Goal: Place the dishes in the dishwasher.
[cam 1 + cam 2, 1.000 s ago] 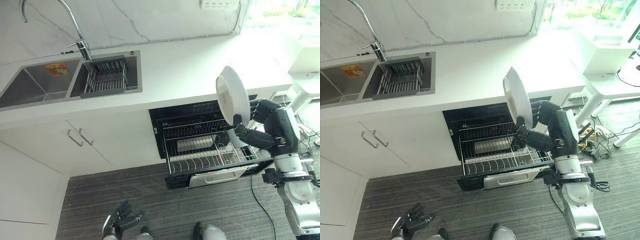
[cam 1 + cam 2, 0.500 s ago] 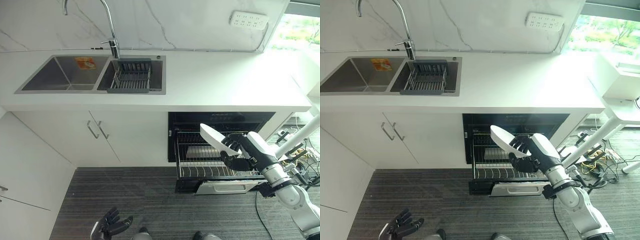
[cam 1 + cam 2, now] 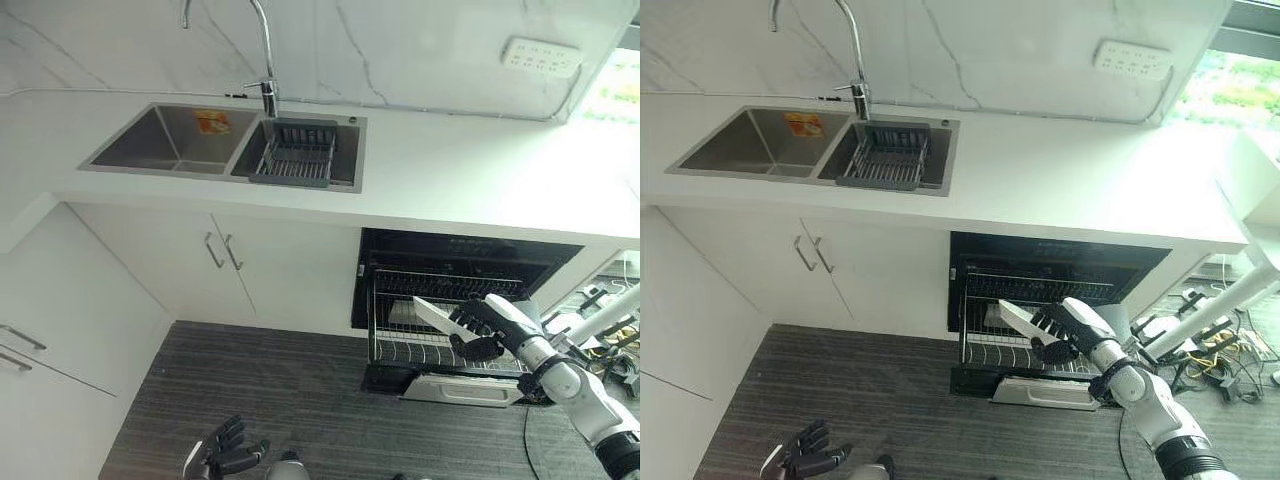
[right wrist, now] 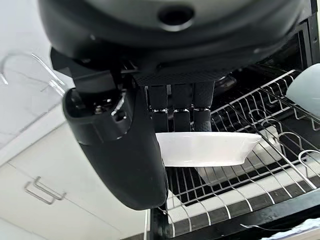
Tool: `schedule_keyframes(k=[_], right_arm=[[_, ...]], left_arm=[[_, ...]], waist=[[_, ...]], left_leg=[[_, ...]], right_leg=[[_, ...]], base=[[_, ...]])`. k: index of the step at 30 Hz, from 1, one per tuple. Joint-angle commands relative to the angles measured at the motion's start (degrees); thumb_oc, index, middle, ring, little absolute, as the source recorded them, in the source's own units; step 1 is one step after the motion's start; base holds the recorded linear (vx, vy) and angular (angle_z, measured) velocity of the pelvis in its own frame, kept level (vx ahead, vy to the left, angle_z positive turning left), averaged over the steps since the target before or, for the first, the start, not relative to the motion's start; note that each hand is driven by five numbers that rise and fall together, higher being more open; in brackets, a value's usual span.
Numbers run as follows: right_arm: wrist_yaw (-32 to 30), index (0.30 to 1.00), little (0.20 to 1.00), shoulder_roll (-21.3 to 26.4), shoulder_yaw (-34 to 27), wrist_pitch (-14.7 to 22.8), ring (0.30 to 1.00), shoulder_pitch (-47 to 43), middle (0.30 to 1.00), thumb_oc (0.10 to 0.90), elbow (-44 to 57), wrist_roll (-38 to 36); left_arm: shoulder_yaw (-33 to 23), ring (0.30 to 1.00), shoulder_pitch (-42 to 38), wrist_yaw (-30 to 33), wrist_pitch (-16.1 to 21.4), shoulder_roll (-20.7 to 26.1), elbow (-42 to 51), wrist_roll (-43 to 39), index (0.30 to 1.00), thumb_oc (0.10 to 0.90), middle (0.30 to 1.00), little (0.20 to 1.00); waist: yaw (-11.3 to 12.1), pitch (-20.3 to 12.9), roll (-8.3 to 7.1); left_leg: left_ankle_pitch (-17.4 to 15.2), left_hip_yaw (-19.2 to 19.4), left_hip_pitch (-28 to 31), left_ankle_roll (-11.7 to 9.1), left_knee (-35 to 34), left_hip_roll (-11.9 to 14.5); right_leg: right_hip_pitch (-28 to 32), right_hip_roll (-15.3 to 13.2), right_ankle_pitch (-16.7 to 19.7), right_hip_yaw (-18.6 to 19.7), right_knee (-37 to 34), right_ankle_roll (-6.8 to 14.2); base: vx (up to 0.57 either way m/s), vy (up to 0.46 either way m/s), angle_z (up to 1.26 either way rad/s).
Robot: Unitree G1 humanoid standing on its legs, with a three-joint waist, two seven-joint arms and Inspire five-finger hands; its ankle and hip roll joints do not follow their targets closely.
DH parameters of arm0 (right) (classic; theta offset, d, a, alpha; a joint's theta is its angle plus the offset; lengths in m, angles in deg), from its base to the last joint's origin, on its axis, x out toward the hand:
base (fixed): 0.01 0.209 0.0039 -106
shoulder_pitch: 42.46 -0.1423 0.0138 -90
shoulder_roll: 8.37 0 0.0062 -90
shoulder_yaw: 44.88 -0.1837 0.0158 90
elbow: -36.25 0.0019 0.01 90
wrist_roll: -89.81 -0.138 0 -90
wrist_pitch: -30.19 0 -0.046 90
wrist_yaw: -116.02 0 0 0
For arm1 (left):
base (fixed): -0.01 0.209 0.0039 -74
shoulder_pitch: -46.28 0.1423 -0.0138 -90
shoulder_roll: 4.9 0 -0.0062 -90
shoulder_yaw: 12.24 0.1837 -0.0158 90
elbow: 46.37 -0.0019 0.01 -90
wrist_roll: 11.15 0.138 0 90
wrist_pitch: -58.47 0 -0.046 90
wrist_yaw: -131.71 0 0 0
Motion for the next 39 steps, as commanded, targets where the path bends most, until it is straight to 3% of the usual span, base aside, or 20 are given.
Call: schedule_keyframes(k=[1, 8, 14, 17, 24, 39], right_arm=[[-0.8, 0.300, 0.300, 3.2, -0.1, 1.6, 0.300, -9.9, 0.300, 0.400, 0.9, -5.8], [3.7, 0.300, 0.300, 3.2, 5.6, -1.2, 0.300, -20.9, 0.300, 0.400, -9.2, -10.4], [7.0, 0.300, 0.300, 3.9, 7.2, -2.3, 0.300, -23.8, 0.300, 0.400, -15.4, -12.7], [7.8, 0.300, 0.300, 2.1, 7.0, -2.5, 0.300, -25.2, 0.300, 0.400, -19.6, -12.5], [5.7, 0.300, 0.300, 1.0, 8.1, -3.0, 0.300, -28.6, 0.300, 0.400, -24.3, -10.3], [-2.6, 0.300, 0.300, 2.9, 12.0, -1.2, 0.300, -36.6, 0.300, 0.400, -30.2, -5.3]], left_arm=[[1.8, 0.900, -2.6, -0.8, 1.3, 4.7, 3.1, 0.8, 0.900, 0.800, 0.900, 0.900], [3.5, 0.900, -4.6, -0.4, -0.1, 4.7, -0.5, -2.4, 0.900, 0.800, 0.900, 0.900], [3.6, 0.900, -3.5, -0.1, 0.6, 4.1, -1.8, -2.5, 0.900, 0.800, 0.900, 0.900], [3.3, 0.900, -4.1, 0.6, 0.5, 3.9, -2.3, -3.5, 0.900, 0.800, 0.900, 0.900], [3.9, 0.900, -4.6, 1.6, 0.7, 2.9, -1.6, -4.1, 0.900, 0.800, 0.900, 0.900], [6.6, 0.900, -6.2, 2.8, 1.6, 2.8, -0.3, -6.7, 0.900, 0.800, 0.900, 0.900]], waist=[[0.5, 0.4, -1.30], [1.4, 2.3, -1.32], [2.3, 2.1, -1.38], [2.4, 2.0, -1.36], [2.9, 2.9, -0.76], [3.8, 5.7, 2.04]], left_leg=[[-8.7, -1.9, -0.2, -0.9, 5.0, 0.2], [-7.9, -2.4, -0.8, -1.2, 5.0, 0.9], [-7.4, -2.6, -1.1, -1.3, 5.0, 1.2], [-6.9, -2.7, -1.7, -1.4, 5.0, 1.4], [-6.3, -2.9, -2.0, -1.4, 5.0, 1.8], [-4.9, -4.2, -5.2, -1.6, 5.0, 1.2]], right_leg=[[4.2, -1.9, 1.8, 1.3, -5.8, 6.6], [3.7, -1.3, 2.2, 1.5, -5.8, 6.3], [4.1, -0.8, 1.5, 1.9, -5.8, 5.8], [3.5, -0.7, 1.6, 2.1, -5.8, 5.7], [3.1, -0.5, 1.8, 2.7, -5.8, 5.5], [0.4, -1.4, 2.4, 3.0, -5.8, 5.2]], base=[[0.00, -0.037, 0.12], [-0.04, -0.028, 0.05], [0.01, -0.001, 0.00], [0.00, -0.001, 0.01], [0.00, -0.009, -0.03], [-0.02, 0.002, -0.01]])
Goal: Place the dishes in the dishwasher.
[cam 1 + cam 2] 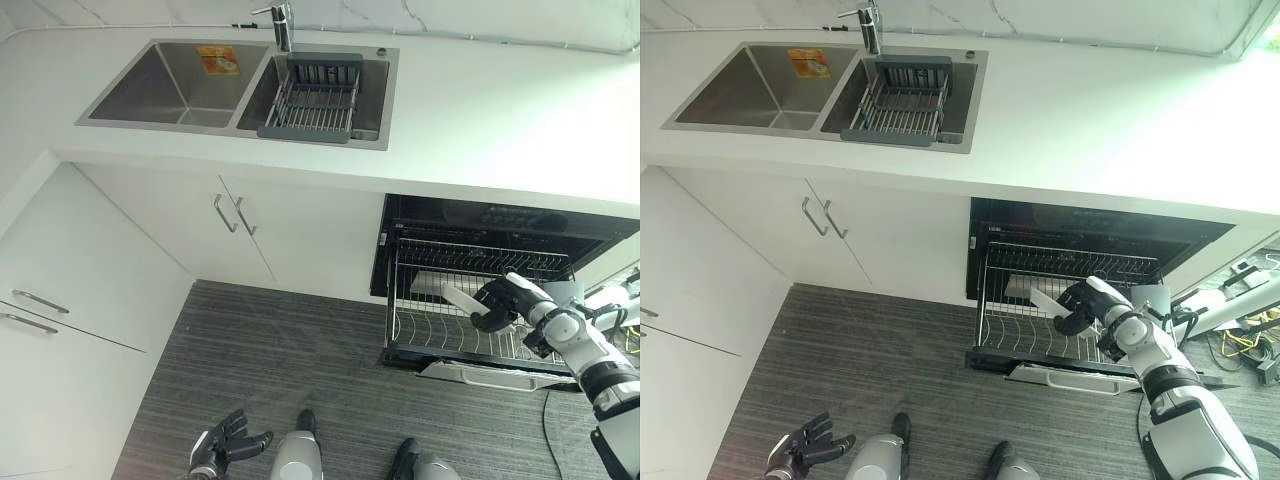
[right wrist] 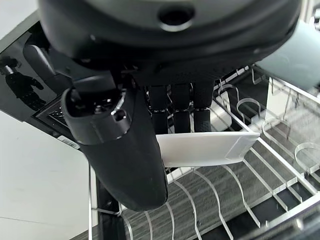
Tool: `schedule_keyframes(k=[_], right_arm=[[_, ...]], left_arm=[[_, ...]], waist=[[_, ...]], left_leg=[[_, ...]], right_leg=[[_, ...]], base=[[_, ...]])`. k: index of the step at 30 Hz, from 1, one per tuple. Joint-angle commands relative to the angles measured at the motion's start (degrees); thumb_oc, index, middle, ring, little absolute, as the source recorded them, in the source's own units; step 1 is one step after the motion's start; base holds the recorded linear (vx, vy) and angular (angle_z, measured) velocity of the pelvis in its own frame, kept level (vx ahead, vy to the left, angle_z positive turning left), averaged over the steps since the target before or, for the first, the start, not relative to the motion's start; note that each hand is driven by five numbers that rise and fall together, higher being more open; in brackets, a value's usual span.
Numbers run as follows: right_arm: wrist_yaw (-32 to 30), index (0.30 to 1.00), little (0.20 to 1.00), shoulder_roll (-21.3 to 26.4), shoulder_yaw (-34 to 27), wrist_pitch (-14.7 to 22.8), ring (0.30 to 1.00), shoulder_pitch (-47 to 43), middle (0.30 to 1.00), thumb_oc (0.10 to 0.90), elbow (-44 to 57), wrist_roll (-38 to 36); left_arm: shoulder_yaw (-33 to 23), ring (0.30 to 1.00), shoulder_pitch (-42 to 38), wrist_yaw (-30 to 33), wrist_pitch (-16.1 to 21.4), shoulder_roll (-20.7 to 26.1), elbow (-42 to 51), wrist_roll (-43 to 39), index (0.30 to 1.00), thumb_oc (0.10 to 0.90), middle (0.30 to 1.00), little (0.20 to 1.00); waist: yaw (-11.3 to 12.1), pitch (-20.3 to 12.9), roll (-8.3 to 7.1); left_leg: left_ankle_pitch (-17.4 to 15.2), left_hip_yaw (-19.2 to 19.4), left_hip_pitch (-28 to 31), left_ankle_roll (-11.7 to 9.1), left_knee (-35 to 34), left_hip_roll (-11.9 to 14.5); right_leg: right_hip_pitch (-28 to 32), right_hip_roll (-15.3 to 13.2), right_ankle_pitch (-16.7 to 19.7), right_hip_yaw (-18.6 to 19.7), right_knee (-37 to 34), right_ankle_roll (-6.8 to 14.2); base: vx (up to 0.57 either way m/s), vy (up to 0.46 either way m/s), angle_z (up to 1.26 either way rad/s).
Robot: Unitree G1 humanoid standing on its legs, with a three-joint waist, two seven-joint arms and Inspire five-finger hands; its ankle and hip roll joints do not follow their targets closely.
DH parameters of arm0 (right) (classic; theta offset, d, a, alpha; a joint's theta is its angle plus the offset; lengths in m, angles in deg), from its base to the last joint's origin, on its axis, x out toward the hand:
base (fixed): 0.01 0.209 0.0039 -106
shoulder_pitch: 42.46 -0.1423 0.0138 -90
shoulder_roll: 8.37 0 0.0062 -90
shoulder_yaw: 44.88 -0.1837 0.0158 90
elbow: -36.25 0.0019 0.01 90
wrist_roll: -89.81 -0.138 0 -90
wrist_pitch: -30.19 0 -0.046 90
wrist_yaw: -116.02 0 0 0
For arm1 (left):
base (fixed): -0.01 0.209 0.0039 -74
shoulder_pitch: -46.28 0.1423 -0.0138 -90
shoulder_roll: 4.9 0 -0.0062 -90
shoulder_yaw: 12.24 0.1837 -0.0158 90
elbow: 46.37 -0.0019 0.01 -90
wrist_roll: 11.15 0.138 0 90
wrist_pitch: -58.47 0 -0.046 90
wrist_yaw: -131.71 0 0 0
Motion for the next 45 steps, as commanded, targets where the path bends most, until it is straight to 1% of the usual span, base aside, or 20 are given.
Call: schedule_keyframes(k=[1, 6, 8, 11, 13, 14, 15, 18, 19, 20, 23, 25, 27, 32, 34, 37, 39, 40, 41, 45], right_arm=[[-5.2, 0.300, 0.300, 4.1, 2.5, 4.1, 0.300, -11.4, 0.300, 0.400, 0.8, 1.3], [-6.9, 0.300, 0.300, 4.5, 3.9, 4.5, 0.300, -14.4, 0.300, 0.400, -0.4, 2.9], [-7.5, 0.300, 0.300, 4.6, 4.9, 4.5, 0.300, -15.6, 0.300, 0.400, -1.1, 4.6], [-8.3, 0.300, 0.300, 4.6, 6.2, 4.1, 0.300, -16.2, 0.300, 0.400, -1.3, 4.8], [-9.2, 0.300, 0.300, 4.1, 6.7, 4.0, 0.300, -17.2, 0.300, 0.400, -2.6, 5.4], [-12.1, 0.300, 0.300, 3.8, 7.0, 4.5, 0.300, -17.2, 0.300, 0.400, -3.1, 7.2], [-13.5, 0.300, 0.300, 3.7, 7.3, 4.6, 0.300, -17.3, 0.300, 0.400, -3.2, 8.0], [-17.7, 0.300, 0.300, 3.1, 8.0, 4.4, 0.300, -18.2, 0.300, 0.400, -2.9, 10.1], [-19.7, 0.300, 0.300, 2.8, 8.8, 5.0, 0.300, -19.1, 0.300, 0.400, -3.1, 11.5], [-21.3, 0.300, 0.300, 2.9, 9.2, 5.6, 0.300, -19.7, 0.300, 0.400, -3.3, 12.0], [-25.9, 0.300, 0.300, 2.3, 9.6, 6.3, 0.300, -19.6, 0.300, 0.400, -2.9, 14.0], [-29.6, 0.300, 0.300, 1.5, 10.3, 5.3, 0.300, -20.2, 0.300, 0.400, -2.9, 15.4], [-31.6, 0.300, 0.300, 1.0, 10.7, 4.9, 0.300, -20.5, 0.300, 0.400, -3.3, 16.5], [-33.0, 0.300, 0.300, 0.0, 11.6, 4.4, 0.300, -21.4, 0.300, 0.400, -4.3, 16.8], [-32.3, 0.300, 0.300, -0.6, 11.8, 4.3, 0.300, -22.0, 0.300, 0.400, -4.9, 16.6], [-29.1, 0.300, 0.300, -1.2, 12.6, 3.8, 0.300, -22.4, 0.300, 0.400, -5.4, 14.1], [-26.1, 0.300, 0.300, -1.7, 12.7, 2.4, 0.300, -22.2, 0.300, 0.400, -5.6, 11.4], [-25.6, 0.516, 0.516, -1.9, 12.7, 2.2, 0.516, -22.0, 0.516, 0.544, -5.9, 11.2], [-24.5, 0.900, 0.900, -2.1, 12.5, 1.7, 0.900, -21.9, 0.900, 0.800, -6.5, 10.0], [-22.1, 0.900, 0.900, -2.9, 11.6, 0.6, 0.900, -21.3, 0.900, 0.800, -7.2, 8.2]], left_arm=[[1.7, 0.900, -0.4, 0.0, 3.9, 1.9, 3.6, -2.9, 0.900, 0.800, 0.900, 0.900], [2.7, 0.900, -0.9, 0.4, 4.2, 1.9, 4.3, -3.7, 0.900, 0.800, 0.900, 0.900], [3.1, 0.900, -1.4, 1.4, 4.5, 1.8, 4.6, -3.8, 0.900, 0.800, 0.900, 0.900], [3.1, 0.900, -1.3, 2.5, 4.9, 2.0, 5.5, -3.7, 0.900, 0.800, 0.900, 0.900], [3.4, 0.900, -2.0, 6.2, 6.9, 2.3, 5.7, -1.7, 0.900, 0.800, 0.900, 0.900], [3.5, 0.900, -2.4, 9.1, 8.9, 2.6, 5.9, -0.3, 0.900, 0.800, 0.900, 0.900], [3.4, 0.900, -2.6, 11.0, 9.5, 2.9, 6.4, 0.3, 0.900, 0.800, 0.900, 0.900], [3.8, 0.900, -3.2, 13.8, 11.5, 3.6, 8.5, 2.4, 0.900, 0.800, 0.900, 0.900], [4.4, 0.900, -3.5, 14.5, 13.3, 3.6, 9.2, 3.9, 0.900, 0.800, 0.900, 0.900], [5.3, 0.900, -3.7, 15.2, 14.0, 4.1, 10.2, 5.2, 0.900, 0.800, 0.900, 0.900], [6.9, 0.900, -3.8, 16.4, 14.5, 5.0, 12.3, 5.6, 0.900, 0.800, 0.900, 0.900], [7.8, 0.900, -4.3, 16.8, 14.8, 5.5, 13.4, 5.2, 0.900, 0.800, 0.900, 0.900], [8.7, 0.900, -4.6, 17.3, 15.6, 5.5, 13.7, 4.9, 0.900, 0.800, 0.900, 0.900], [9.6, 0.900, -4.9, 17.3, 16.0, 5.9, 14.8, 3.7, 0.900, 0.800, 0.900, 0.900], [9.9, 0.900, -5.2, 17.1, 16.2, 6.0, 14.7, 3.2, 0.900, 0.800, 0.900, 0.900], [10.0, 0.900, -5.7, 17.0, 16.1, 6.1, 15.2, 2.3, 0.900, 0.800, 0.900, 0.900], [10.1, 0.900, -5.9, 16.8, 15.9, 6.2, 15.4, 1.9, 0.900, 0.800, 0.900, 0.900], [10.1, 0.900, -6.0, 16.8, 15.7, 6.1, 15.5, 1.8, 0.900, 0.800, 0.900, 0.900], [10.2, 0.900, -6.1, 16.6, 15.8, 5.9, 15.2, 1.7, 0.900, 0.800, 0.900, 0.900], [10.0, 0.900, -6.3, 15.8, 15.5, 5.9, 15.2, 1.5, 0.900, 0.800, 0.900, 0.900]], waist=[[0.7, -1.2, -0.97], [0.8, -0.2, -0.41], [1.0, 0.3, -0.16], [1.0, 0.6, 0.03], [1.2, 1.1, 0.49], [1.2, 1.4, 0.71], [1.3, 1.5, 0.79], [1.7, 2.1, 1.31], [1.9, 2.4, 1.58], [2.0, 2.7, 1.74], [2.2, 3.2, 2.01], [2.3, 3.8, 2.38], [2.4, 4.2, 2.71], [2.6, 5.0, 3.49], [2.8, 5.4, 3.80], [2.8, 6.2, 4.02], [2.7, 6.6, 4.08], [2.7, 6.7, 4.09], [2.7, 6.9, 4.11], [2.7, 7.1, 3.89]], left_leg=[[-5.4, -3.7, -2.7, -1.4, 4.4, 1.6], [-5.3, -3.8, -3.5, -1.4, 4.4, 1.5], [-5.2, -4.0, -4.0, -1.4, 4.4, 1.4], [-5.2, -4.1, -4.3, -1.3, 4.4, 1.2], [-5.3, -4.1, -4.6, -1.4, 4.4, 1.2], [-5.3, -4.3, -4.7, -1.4, 4.4, 1.0], [-5.3, -4.5, -4.8, -1.4, 4.4, 0.9], [-5.2, -4.8, -5.5, -1.4, 4.4, 0.4], [-5.2, -4.8, -6.0, -1.4, 4.4, 0.3], [-5.1, -5.1, -6.4, -1.4, 4.4, 0.2], [-5.3, -5.3, -6.8, -1.3, 4.4, -0.1], [-5.4, -5.3, -7.4, -1.1, 4.4, -0.4], [-5.4, -5.4, -8.0, -1.0, 4.4, -0.6], [-5.3, -5.6, -9.1, -0.9, 4.4, -1.0], [-5.2, -5.7, -9.6, -0.9, 4.4, -1.1], [-5.0, -5.7, -10.3, -0.9, 4.4, -1.2], [-4.9, -5.7, -10.6, -0.9, 4.4, -1.2], [-4.8, -5.7, -10.8, -0.9, 4.4, -1.1], [-4.8, -5.8, -10.9, -0.9, 4.4, -1.2], [-4.7, -5.7, -11.0, -1.0, 4.4, -1.1]], right_leg=[[2.7, -1.4, 1.5, 3.1, -5.3, 6.1], [1.8, -1.5, 1.6, 3.5, -5.3, 6.0], [1.2, -1.6, 1.7, 3.6, -5.3, 6.0], [0.9, -1.6, 1.7, 3.8, -5.3, 5.9], [0.7, -1.7, 1.5, 3.8, -5.3, 5.8], [0.6, -1.8, 1.6, 3.8, -5.3, 5.9], [0.5, -1.9, 1.6, 3.7, -5.3, 5.9], [-0.1, -2.2, 1.7, 3.7, -5.3, 5.9], [-0.5, -2.3, 1.7, 3.7, -5.3, 5.9], [-0.8, -2.4, 1.8, 3.7, -5.3, 5.9], [-1.2, -2.6, 1.9, 3.7, -5.3, 6.0], [-1.8, -2.6, 1.9, 3.9, -5.3, 6.0], [-2.4, -2.8, 2.0, 3.9, -5.3, 6.0], [-3.5, -3.1, 2.3, 4.2, -5.3, 6.1], [-4.0, -3.2, 2.4, 4.2, -5.3, 6.0], [-4.8, -3.3, 2.6, 4.4, -5.3, 6.0], [-5.1, -3.2, 2.6, 4.5, -5.3, 5.9], [-5.3, -3.2, 2.7, 4.5, -5.3, 5.9], [-5.4, -3.3, 2.8, 4.5, -5.3, 5.9], [-5.5, -3.2, 2.8, 4.5, -5.3, 5.9]], base=[[-0.04, 0.011, -0.02], [-0.01, 0.007, -0.02], [-0.02, 0.005, -0.01], [0.00, 0.000, 0.00], [0.00, 0.000, 0.00], [0.00, 0.000, 0.00], [0.00, 0.000, 0.00], [-0.01, 0.003, 0.00], [-0.04, 0.004, 0.03], [-0.05, -0.008, 0.05], [-0.02, -0.014, 0.05], [-0.04, -0.002, 0.02], [-0.05, 0.001, 0.03], [-0.02, 0.011, 0.01], [-0.04, 0.015, -0.01], [-0.05, 0.004, -0.01], [-0.04, 0.010, -0.01], [-0.05, 0.014, 0.00], [-0.04, 0.010, 0.01], [-0.02, 0.002, 0.00]])
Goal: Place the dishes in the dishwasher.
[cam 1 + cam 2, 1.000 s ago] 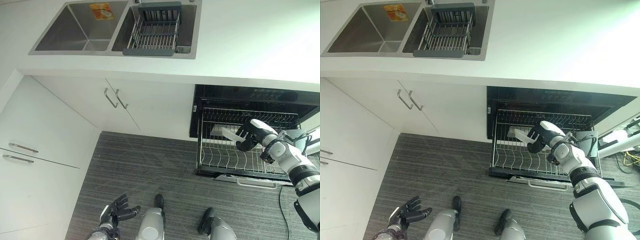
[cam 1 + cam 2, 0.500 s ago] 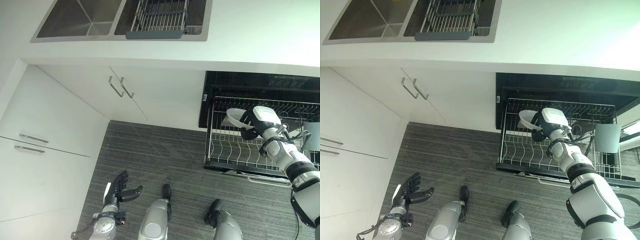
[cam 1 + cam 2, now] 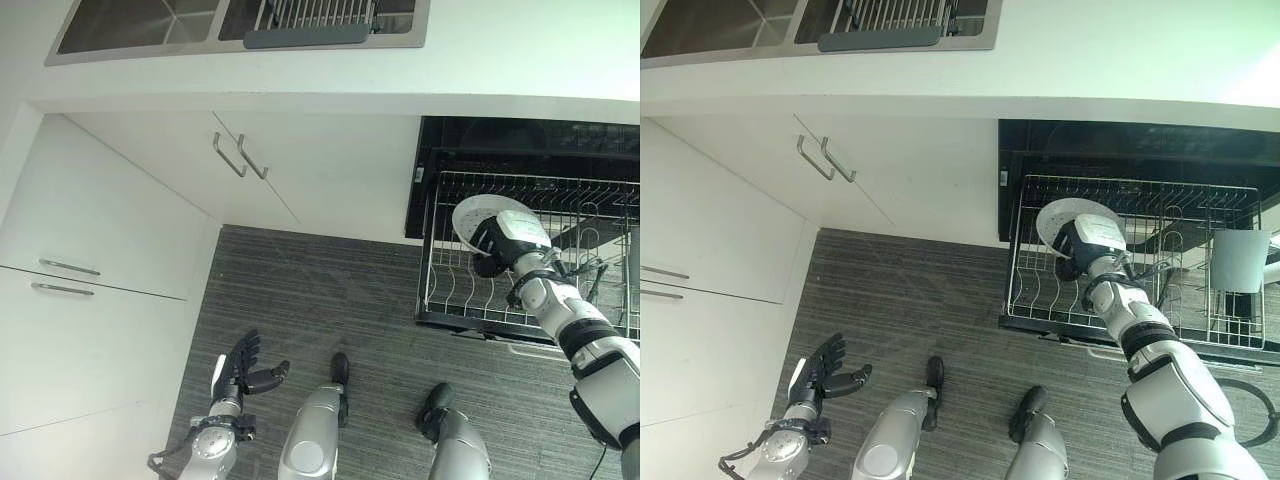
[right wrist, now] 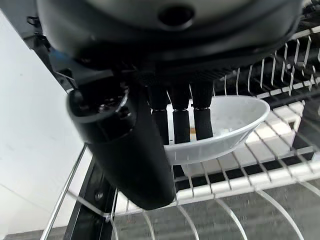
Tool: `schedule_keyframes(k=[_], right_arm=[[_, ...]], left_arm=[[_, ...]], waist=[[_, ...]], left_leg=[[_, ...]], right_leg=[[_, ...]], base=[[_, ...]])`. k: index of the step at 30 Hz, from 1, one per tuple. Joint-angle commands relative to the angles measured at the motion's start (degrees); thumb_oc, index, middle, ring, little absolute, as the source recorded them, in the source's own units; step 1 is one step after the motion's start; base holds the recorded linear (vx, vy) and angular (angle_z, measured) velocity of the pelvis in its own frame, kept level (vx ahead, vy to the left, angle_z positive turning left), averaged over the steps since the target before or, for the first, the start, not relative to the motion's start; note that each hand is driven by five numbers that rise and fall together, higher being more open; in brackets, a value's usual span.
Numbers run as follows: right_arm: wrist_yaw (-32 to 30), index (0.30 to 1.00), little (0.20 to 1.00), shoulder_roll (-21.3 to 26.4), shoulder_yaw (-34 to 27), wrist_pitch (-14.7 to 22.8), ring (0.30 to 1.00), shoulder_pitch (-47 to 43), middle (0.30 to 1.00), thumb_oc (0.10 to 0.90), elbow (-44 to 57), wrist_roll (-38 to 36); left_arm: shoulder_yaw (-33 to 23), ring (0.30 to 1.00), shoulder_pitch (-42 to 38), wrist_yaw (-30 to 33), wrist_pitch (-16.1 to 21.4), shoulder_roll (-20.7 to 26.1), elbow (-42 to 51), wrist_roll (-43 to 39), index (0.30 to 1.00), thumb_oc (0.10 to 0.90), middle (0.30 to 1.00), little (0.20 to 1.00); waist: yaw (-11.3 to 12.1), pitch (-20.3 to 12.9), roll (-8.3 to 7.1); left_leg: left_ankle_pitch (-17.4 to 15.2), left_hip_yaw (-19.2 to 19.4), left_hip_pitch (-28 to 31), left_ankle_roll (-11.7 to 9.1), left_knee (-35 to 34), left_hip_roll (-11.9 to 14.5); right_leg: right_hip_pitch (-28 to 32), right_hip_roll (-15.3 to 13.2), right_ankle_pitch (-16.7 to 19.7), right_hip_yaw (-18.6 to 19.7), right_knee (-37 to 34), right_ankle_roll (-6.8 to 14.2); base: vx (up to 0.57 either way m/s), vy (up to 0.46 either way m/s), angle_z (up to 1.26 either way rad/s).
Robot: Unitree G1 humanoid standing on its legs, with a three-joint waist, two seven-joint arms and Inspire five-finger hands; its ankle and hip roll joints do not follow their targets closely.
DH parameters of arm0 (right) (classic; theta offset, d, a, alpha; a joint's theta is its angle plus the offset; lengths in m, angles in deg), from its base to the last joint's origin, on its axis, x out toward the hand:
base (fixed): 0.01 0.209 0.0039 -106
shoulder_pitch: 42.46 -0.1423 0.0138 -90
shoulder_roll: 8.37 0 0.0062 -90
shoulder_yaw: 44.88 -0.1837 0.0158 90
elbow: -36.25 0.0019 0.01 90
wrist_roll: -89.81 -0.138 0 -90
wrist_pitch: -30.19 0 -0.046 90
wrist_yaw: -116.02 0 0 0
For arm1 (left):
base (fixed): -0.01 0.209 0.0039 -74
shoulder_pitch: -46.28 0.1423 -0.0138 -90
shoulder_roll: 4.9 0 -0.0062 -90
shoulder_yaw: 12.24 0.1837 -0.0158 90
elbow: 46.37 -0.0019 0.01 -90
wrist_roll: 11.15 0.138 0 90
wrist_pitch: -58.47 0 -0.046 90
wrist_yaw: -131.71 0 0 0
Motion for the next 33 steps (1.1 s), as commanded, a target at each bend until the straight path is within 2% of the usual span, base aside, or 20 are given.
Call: schedule_keyframes(k=[1, 8, 12, 13, 16, 19, 21, 22, 24, 26, 28, 29, 33], right_arm=[[1.5, 0.900, 0.900, 1.2, 0.3, -0.3, 0.900, -8.6, 0.900, 0.800, -1.7, -5.1], [10.7, 0.900, 0.900, 2.0, 0.1, -1.4, 0.900, -7.9, 0.900, 0.800, -0.3, -9.8], [11.9, 0.900, 0.900, 2.6, -1.2, -1.1, 0.900, -7.6, 0.900, 0.800, 1.2, -15.4], [13.1, 0.900, 0.900, 2.4, -2.2, -3.0, 0.900, -7.7, 0.900, 0.800, 1.8, -17.1], [12.9, 0.900, 0.900, 3.5, -3.1, -4.3, 0.900, -7.0, 0.900, 0.800, 3.6, -19.3], [13.7, 0.900, 0.900, 5.2, -5.8, -8.1, 0.900, -5.1, 0.900, 0.800, 9.1, -23.3], [13.9, 0.900, 0.900, 6.7, -7.7, -12.9, 0.900, -2.3, 0.900, 0.800, 16.0, -26.1], [13.6, 0.900, 0.900, 7.7, -9.3, -15.9, 0.900, -0.4, 0.900, 0.800, 21.1, -29.4], [10.4, 0.900, 0.900, 7.7, -17.8, -17.8, 0.900, 7.8, 0.900, 0.800, 33.5, -34.7], [8.9, 0.900, 0.900, 5.6, -24.9, -18.3, 0.900, 16.0, 0.900, 0.800, 43.2, -35.5], [8.2, 0.900, 0.900, 3.3, -28.8, -19.5, 0.900, 22.1, 0.900, 0.800, 50.5, -35.4], [9.7, 0.900, 0.900, 1.6, -34.1, -19.4, 0.900, 31.7, 0.900, 0.800, 58.7, -36.0], [10.6, 0.900, 0.900, 0.4, -39.1, -19.7, 0.900, 38.8, 0.900, 0.800, 64.2, -36.7]], left_arm=[[0.2, 0.900, -0.1, 0.3, 3.2, 4.9, 4.1, -2.3, 0.900, 0.800, 0.900, 0.900], [-0.6, 0.900, -0.8, -1.0, 1.3, 5.3, 4.2, -1.7, 0.900, 0.800, 0.900, 0.900], [-1.2, 0.900, -0.7, -1.3, 0.1, 5.8, 4.2, -1.2, 0.900, 0.800, 0.900, 0.900], [-1.6, 0.900, -0.7, -1.3, -0.4, 5.7, 4.0, -0.9, 0.900, 0.800, 0.900, 0.900], [-2.2, 0.900, -0.2, -1.1, -1.3, 5.6, 4.3, 0.1, 0.900, 0.800, 0.900, 0.900], [-3.2, 0.900, 1.3, -0.6, -1.7, 5.5, 4.8, 0.5, 0.900, 0.800, 0.900, 0.900], [-4.7, 0.900, 2.7, -0.2, -1.7, 5.1, 5.1, 0.9, 0.900, 0.800, 0.900, 0.900], [-5.7, 0.900, 3.4, 0.0, -2.1, 4.9, 5.4, 1.1, 0.900, 0.800, 0.900, 0.900], [-7.5, 0.900, 5.2, 0.4, -2.5, 4.1, 5.7, 2.2, 0.900, 0.800, 0.900, 0.900], [-9.4, 0.900, 6.6, 0.4, -2.0, 2.7, 4.9, 3.4, 0.900, 0.800, 0.900, 0.900], [-10.7, 0.900, 7.7, 0.8, -1.4, 1.4, 4.2, 4.2, 0.900, 0.800, 0.900, 0.900], [-12.7, 0.900, 9.4, 0.7, -0.1, -0.2, 3.0, 5.4, 0.900, 0.800, 0.900, 0.900], [-14.1, 0.900, 10.3, 0.6, 0.5, -1.4, 2.0, 5.8, 0.900, 0.800, 0.900, 0.900]], waist=[[0.9, -1.8, -1.58], [0.3, -2.3, -3.12], [0.0, -2.9, -4.07], [-0.2, -3.2, -4.47], [-0.7, -3.9, -5.22], [-1.7, -4.8, -6.22], [-2.7, -5.7, -7.14], [-3.4, -6.0, -7.61], [-5.5, -7.0, -8.69], [-7.4, -8.1, -9.20], [-8.8, -8.9, -9.48], [-10.7, -10.0, -9.75], [-12.4, -10.7, -9.79]], left_leg=[[-5.6, -5.8, -4.0, -2.3, 4.4, 1.1], [-5.7, -5.0, -3.0, -2.5, 4.4, 1.9], [-5.8, -4.5, -2.0, -2.6, 4.4, 2.4], [-5.9, -4.2, -1.3, -2.6, 4.4, 2.7], [-6.1, -3.8, -0.3, -2.7, 4.4, 3.1], [-6.4, -3.1, 1.3, -2.8, 4.4, 3.5], [-6.3, -2.6, 2.0, -2.8, 4.4, 3.9], [-6.3, -2.3, 2.6, -2.8, 4.4, 4.1], [-6.7, -1.6, 3.9, -2.7, 4.4, 4.7], [-7.1, -1.0, 4.7, -2.6, 4.4, 5.1], [-7.4, -0.5, 5.4, -2.4, 4.4, 5.3], [-7.8, 0.6, 6.7, -2.2, 4.4, 5.7], [-8.3, 1.8, 7.7, -2.1, 4.4, 6.1]], right_leg=[[2.7, -1.0, 2.2, 3.5, -7.6, 6.0], [3.2, -0.6, 2.3, 3.9, -7.6, 6.1], [4.0, -0.2, 2.3, 4.0, -7.6, 6.1], [4.5, -0.1, 2.3, 4.0, -7.6, 6.1], [5.3, 0.2, 2.2, 4.3, -7.6, 6.2], [6.5, 0.7, 1.9, 4.8, -7.6, 6.0], [7.0, 1.1, 2.0, 5.1, -7.6, 5.9], [7.4, 1.4, 1.9, 5.5, -7.6, 5.8], [8.3, 2.1, 1.6, 6.5, -7.6, 5.6], [8.7, 2.6, 1.4, 7.4, -7.6, 5.6], [9.1, 3.1, 1.1, 8.1, -7.6, 5.5], [9.7, 3.5, 0.8, 9.1, -7.6, 5.5], [10.1, 3.8, 0.7, 10.0, -7.6, 5.7]], base=[[-0.07, -0.001, -0.01], [-0.03, -0.008, -0.01], [-0.02, -0.019, -0.05], [-0.01, -0.002, -0.09], [0.01, -0.004, -0.10], [0.05, 0.003, -0.07], [0.07, 0.018, -0.11], [0.10, 0.010, -0.11], [0.12, -0.011, -0.15], [0.10, -0.010, -0.12], [0.09, 0.017, -0.26], [0.09, 0.031, -0.32], [0.04, 0.022, -0.22]])
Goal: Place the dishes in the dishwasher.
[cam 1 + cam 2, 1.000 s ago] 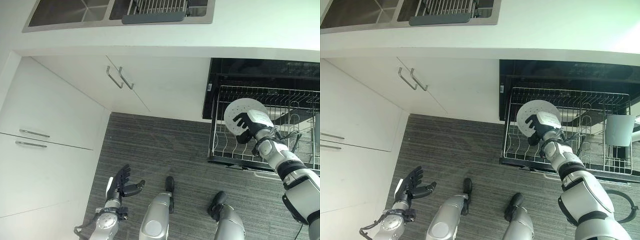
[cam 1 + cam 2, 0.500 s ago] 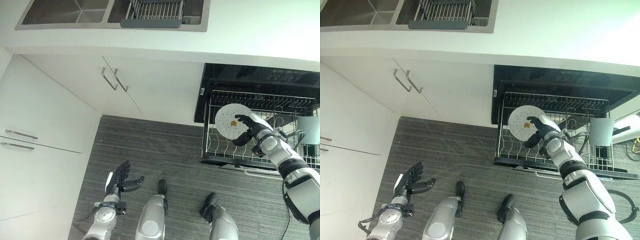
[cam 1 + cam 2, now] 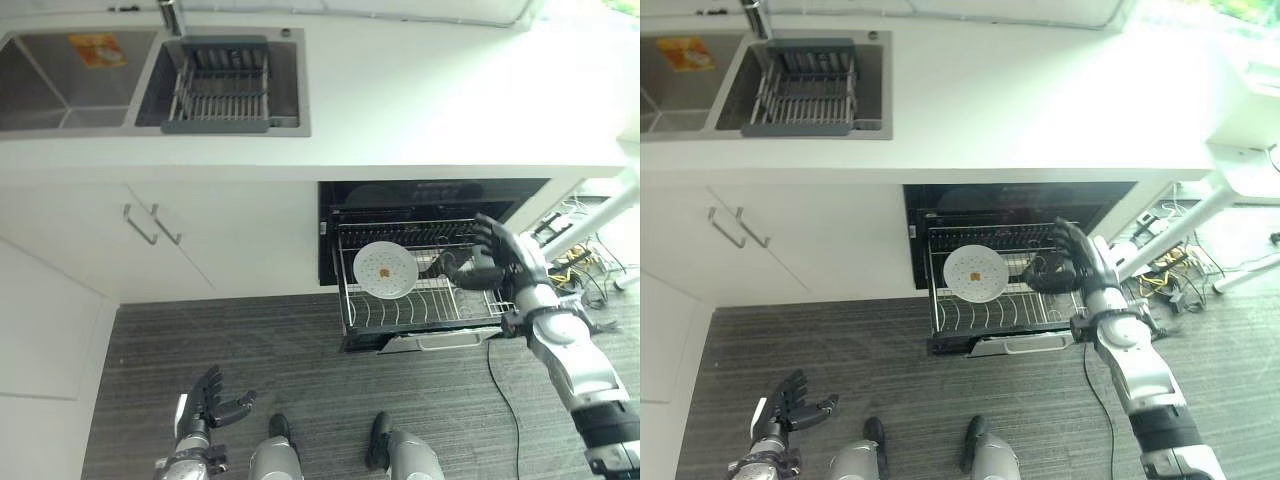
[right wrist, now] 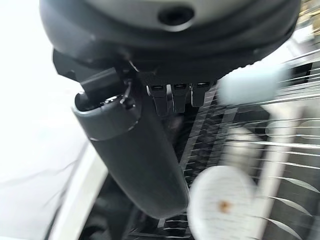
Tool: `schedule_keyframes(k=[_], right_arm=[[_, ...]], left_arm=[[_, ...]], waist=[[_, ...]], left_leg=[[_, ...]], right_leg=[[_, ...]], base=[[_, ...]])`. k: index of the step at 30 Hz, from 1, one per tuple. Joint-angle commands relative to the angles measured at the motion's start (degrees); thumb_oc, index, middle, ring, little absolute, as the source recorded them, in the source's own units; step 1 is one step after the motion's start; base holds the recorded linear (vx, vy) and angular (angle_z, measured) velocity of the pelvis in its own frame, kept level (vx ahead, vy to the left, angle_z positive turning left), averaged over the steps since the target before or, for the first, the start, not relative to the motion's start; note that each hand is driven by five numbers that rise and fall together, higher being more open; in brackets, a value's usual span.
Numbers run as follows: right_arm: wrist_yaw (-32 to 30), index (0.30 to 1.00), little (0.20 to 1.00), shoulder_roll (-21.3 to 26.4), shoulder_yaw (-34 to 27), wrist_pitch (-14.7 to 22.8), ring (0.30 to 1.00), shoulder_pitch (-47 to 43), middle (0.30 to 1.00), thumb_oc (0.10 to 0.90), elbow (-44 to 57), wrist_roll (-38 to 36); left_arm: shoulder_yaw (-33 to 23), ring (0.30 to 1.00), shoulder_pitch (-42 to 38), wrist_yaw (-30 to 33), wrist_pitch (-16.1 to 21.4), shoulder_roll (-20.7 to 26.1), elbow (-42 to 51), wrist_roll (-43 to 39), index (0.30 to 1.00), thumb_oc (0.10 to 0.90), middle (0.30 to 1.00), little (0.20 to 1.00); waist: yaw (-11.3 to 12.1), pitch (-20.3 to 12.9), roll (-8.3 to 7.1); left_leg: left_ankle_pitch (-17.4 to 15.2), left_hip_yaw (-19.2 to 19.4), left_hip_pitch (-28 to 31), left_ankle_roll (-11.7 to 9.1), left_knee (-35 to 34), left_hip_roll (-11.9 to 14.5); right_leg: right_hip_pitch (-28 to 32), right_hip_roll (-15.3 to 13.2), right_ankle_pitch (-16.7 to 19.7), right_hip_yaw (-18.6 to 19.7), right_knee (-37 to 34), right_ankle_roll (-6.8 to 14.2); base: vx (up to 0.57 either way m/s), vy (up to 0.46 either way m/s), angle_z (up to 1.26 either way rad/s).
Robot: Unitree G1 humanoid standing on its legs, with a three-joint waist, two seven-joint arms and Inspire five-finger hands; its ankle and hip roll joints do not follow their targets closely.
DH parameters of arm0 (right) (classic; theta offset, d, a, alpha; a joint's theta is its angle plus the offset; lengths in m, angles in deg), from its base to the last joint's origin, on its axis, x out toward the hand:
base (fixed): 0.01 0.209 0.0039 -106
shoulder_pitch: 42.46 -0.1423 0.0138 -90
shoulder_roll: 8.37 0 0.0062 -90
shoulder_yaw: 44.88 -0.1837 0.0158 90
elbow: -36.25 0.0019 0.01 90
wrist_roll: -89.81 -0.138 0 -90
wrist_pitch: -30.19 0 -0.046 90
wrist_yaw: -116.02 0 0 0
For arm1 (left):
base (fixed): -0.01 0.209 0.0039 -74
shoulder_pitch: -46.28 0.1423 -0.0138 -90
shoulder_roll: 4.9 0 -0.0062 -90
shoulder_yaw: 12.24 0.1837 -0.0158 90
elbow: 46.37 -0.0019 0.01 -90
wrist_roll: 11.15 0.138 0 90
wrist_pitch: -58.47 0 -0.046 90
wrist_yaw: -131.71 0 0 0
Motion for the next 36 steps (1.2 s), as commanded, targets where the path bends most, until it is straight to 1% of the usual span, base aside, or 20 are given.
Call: schedule_keyframes(k=[1, 3, 4, 7, 9, 10, 11, 12, 13, 14, 17, 19, 20, 22, 25, 26, 28, 31, 34, 36], right_arm=[[-0.2, 0.900, 0.900, 2.3, -5.8, 2.9, 0.900, -3.9, 0.900, 0.800, 3.6, -1.5], [0.3, 0.900, 0.900, 0.9, -9.0, 2.6, 0.900, 0.0, 0.900, 0.800, 5.5, -1.1], [0.4, 0.900, 0.900, 0.4, -10.2, 1.7, 0.900, 1.4, 0.900, 0.800, 6.2, -0.7], [1.0, 0.900, 0.900, 0.7, -13.3, 0.4, 0.900, 5.3, 0.900, 0.800, 7.1, 1.6], [1.9, 0.900, 0.900, 1.3, -15.7, -1.6, 0.900, 7.8, 0.900, 0.800, 7.1, 2.3], [2.0, 0.900, 0.900, 1.5, -16.9, -2.5, 0.900, 9.1, 0.900, 0.800, 7.2, 0.2], [1.4, 0.900, 0.900, 0.9, -17.4, -5.0, 0.900, 9.8, 0.900, 0.800, 5.9, -1.5], [1.0, 0.900, 0.900, 0.1, -17.4, -5.9, 0.900, 10.5, 0.900, 0.800, 4.4, -1.9], [0.5, 0.900, 0.900, -0.9, -17.0, -7.8, 0.900, 11.1, 0.900, 0.800, 3.1, -3.9], [2.0, 0.900, 0.900, -3.7, -14.7, -9.3, 0.900, 11.2, 0.900, 0.800, -1.8, -5.9], [3.1, 0.900, 0.900, -5.5, -12.7, -9.0, 0.900, 9.8, 0.900, 0.800, -5.7, -8.4], [1.7, 0.900, 0.900, -7.4, -10.2, -8.7, 0.900, 7.3, 0.900, 0.800, -11.3, -12.3], [1.2, 0.900, 0.900, -8.0, -9.2, -8.8, 0.900, 6.1, 0.900, 0.800, -14.0, -12.7], [0.2, 0.900, 0.900, -8.5, -6.9, -8.8, 0.900, 3.5, 0.900, 0.800, -21.0, -15.6], [-0.7, 0.900, 0.900, -8.7, -4.7, -9.0, 0.900, 0.4, 0.900, 0.800, -27.6, -18.9], [-0.2, 0.900, 0.900, -8.7, -3.5, -8.1, 0.900, -1.3, 0.900, 0.800, -31.0, -21.0], [-1.5, 0.900, 0.900, -9.4, -2.6, -7.9, 0.900, -3.6, 0.900, 0.800, -34.1, -24.1], [-1.2, 0.900, 0.900, -9.6, -1.8, -6.7, 0.900, -6.7, 0.900, 0.800, -39.6, -25.1], [-0.4, 0.900, 0.900, -9.2, -1.5, -7.1, 0.900, -9.9, 0.900, 0.800, -45.9, -24.5], [-0.3, 0.900, 0.900, -8.6, -1.0, -7.1, 0.900, -12.1, 0.900, 0.800, -50.2, -23.2]], left_arm=[[-1.7, 0.900, 0.6, 0.7, 5.1, 1.9, 1.2, 2.4, 0.900, 0.800, 0.900, 0.900], [-2.7, 0.900, 1.0, 0.2, 5.4, 1.5, 0.2, 2.9, 0.900, 0.800, 0.900, 0.900], [-3.0, 0.900, 1.3, 0.1, 5.5, 1.4, -0.1, 3.1, 0.900, 0.800, 0.900, 0.900], [-4.0, 0.900, 2.2, -0.4, 6.0, 1.2, -0.7, 3.3, 0.900, 0.800, 0.900, 0.900], [-4.7, 0.900, 2.7, -1.0, 5.9, 1.3, -1.0, 3.5, 0.900, 0.800, 0.900, 0.900], [-5.0, 0.900, 2.9, -1.3, 6.2, 1.4, -1.5, 3.6, 0.900, 0.800, 0.900, 0.900], [-5.1, 0.900, 2.9, -1.7, 6.2, 1.6, -2.1, 3.7, 0.900, 0.800, 0.900, 0.900], [-5.3, 0.900, 2.9, -1.8, 6.1, 1.7, -2.5, 3.7, 0.900, 0.800, 0.900, 0.900], [-5.3, 0.900, 3.1, -1.9, 5.4, 1.8, -1.9, 3.8, 0.900, 0.800, 0.900, 0.900], [-4.9, 0.900, 3.6, -2.5, 4.9, 2.2, -1.3, 4.3, 0.900, 0.800, 0.900, 0.900], [-4.4, 0.900, 3.2, -3.0, 4.3, 2.5, -1.6, 4.3, 0.900, 0.800, 0.900, 0.900], [-3.4, 0.900, 2.0, -3.2, 3.4, 2.6, -2.5, 4.9, 0.900, 0.800, 0.900, 0.900], [-2.7, 0.900, 1.5, -3.2, 3.2, 2.7, -3.0, 4.9, 0.900, 0.800, 0.900, 0.900], [-1.2, 0.900, 0.6, -3.4, 2.9, 3.1, -4.0, 4.6, 0.900, 0.800, 0.900, 0.900], [0.2, 0.900, -0.3, -3.5, 2.7, 3.3, -5.1, 4.7, 0.900, 0.800, 0.900, 0.900], [0.9, 0.900, -0.7, -3.6, 2.7, 3.6, -5.9, 4.6, 0.900, 0.800, 0.900, 0.900], [1.7, 0.900, -1.1, -3.5, 3.0, 3.7, -7.0, 5.1, 0.900, 0.800, 0.900, 0.900], [3.1, 0.900, -1.4, -3.2, 2.8, 3.8, -7.8, 5.1, 0.900, 0.800, 0.900, 0.900], [4.1, 0.900, -1.8, -3.3, 2.6, 3.9, -8.8, 4.7, 0.900, 0.800, 0.900, 0.900], [5.4, 0.900, -2.2, -3.4, 3.2, 3.8, -9.8, 6.8, 0.900, 0.800, 0.900, 0.900]], waist=[[-0.4, -2.3, 0.59], [-1.6, -2.7, 0.48], [-2.2, -2.8, 0.45], [-3.3, -3.1, 0.23], [-4.0, -3.4, 0.05], [-4.4, -3.5, -0.06], [-4.7, -3.7, -0.13], [-4.9, -3.8, -0.22], [-4.9, -4.0, -0.27], [-4.3, -4.3, -0.30], [-3.7, -4.5, -0.24], [-3.0, -4.6, -0.23], [-2.6, -4.7, -0.19], [-1.3, -4.8, 0.08], [0.0, -5.0, 0.42], [0.8, -5.3, 0.65], [1.8, -5.6, 0.93], [2.9, -6.0, 1.38], [4.2, -6.4, 1.91], [5.0, -6.6, 2.13]], left_leg=[[-5.7, -3.9, -1.2, -1.8, 3.1, 3.3], [-6.0, -3.1, -0.6, -1.8, 3.1, 3.5], [-6.1, -2.7, -0.3, -1.7, 3.1, 3.6], [-6.6, -1.9, 0.3, -1.6, 3.1, 3.6], [-6.9, -1.2, 0.8, -1.6, 3.1, 3.7], [-7.0, -0.9, 1.0, -1.6, 3.1, 3.7], [-7.2, -0.4, 1.3, -1.6, 3.1, 3.8], [-7.2, -0.3, 1.6, -1.5, 3.1, 3.8], [-7.3, -0.2, 1.8, -1.4, 3.1, 3.8], [-7.5, -0.2, 2.4, -1.3, 3.1, 3.6], [-7.5, -0.5, 2.6, -1.3, 3.1, 3.5], [-7.5, -0.8, 2.7, -1.3, 3.1, 3.4], [-7.5, -0.9, 2.7, -1.4, 3.1, 3.4], [-7.6, -1.6, 2.8, -1.4, 3.1, 3.2], [-7.7, -2.4, 2.9, -1.4, 3.1, 2.9], [-7.8, -2.9, 2.9, -1.4, 3.1, 2.6], [-7.9, -3.4, 3.0, -1.4, 3.1, 2.4], [-8.0, -4.0, 3.1, -1.3, 3.1, 2.0], [-8.1, -4.8, 3.0, -1.3, 3.1, 1.5], [-8.1, -5.3, 3.0, -1.2, 3.1, 1.1]], right_leg=[[3.0, -0.2, -1.9, 3.8, -2.8, 5.5], [3.1, 0.0, -1.9, 4.5, -2.8, 5.7], [3.2, 0.1, -2.0, 4.7, -2.8, 5.8], [3.3, 0.4, -2.1, 5.3, -2.8, 5.9], [3.4, 0.6, -2.2, 5.7, -2.8, 5.9], [3.5, 0.7, -2.2, 5.9, -2.8, 6.0], [3.6, 0.9, -2.2, 6.1, -2.8, 6.1], [3.7, 1.0, -2.2, 6.2, -2.8, 6.1], [3.8, 1.2, -2.3, 6.3, -2.8, 6.0], [4.5, 1.5, -2.6, 6.1, -2.8, 5.8], [4.9, 1.5, -2.7, 5.6, -2.8, 5.7], [5.3, 1.5, -2.9, 5.0, -2.8, 5.6], [5.5, 1.4, -2.9, 4.6, -2.8, 5.5], [6.0, 1.2, -3.0, 3.8, -2.8, 5.4], [6.5, 0.9, -3.3, 2.9, -2.8, 5.3], [6.8, 0.7, -3.4, 2.4, -2.8, 5.2], [7.2, 0.5, -3.6, 1.8, -2.8, 5.2], [7.7, 0.2, -3.8, 1.0, -2.8, 5.1], [7.9, -0.1, -3.9, 0.3, -2.8, 5.1], [8.2, -0.4, -3.9, -0.4, -2.8, 5.1]], base=[[0.02, 0.020, -0.16], [0.02, 0.013, -0.21], [0.02, 0.004, -0.15], [0.01, -0.002, -0.18], [0.00, -0.015, -0.18], [0.00, -0.026, -0.08], [0.01, -0.033, -0.11], [0.02, -0.037, -0.20], [0.05, -0.051, -0.19], [0.04, -0.040, -0.15], [0.01, -0.010, -0.01], [0.01, -0.011, 0.02], [0.02, -0.020, 0.11], [0.03, -0.018, 0.14], [0.03, -0.009, 0.22], [0.04, -0.003, 0.19], [0.04, 0.001, 0.17], [0.04, 0.015, 0.17], [0.02, 0.023, 0.13], [0.03, 0.019, 0.08]])
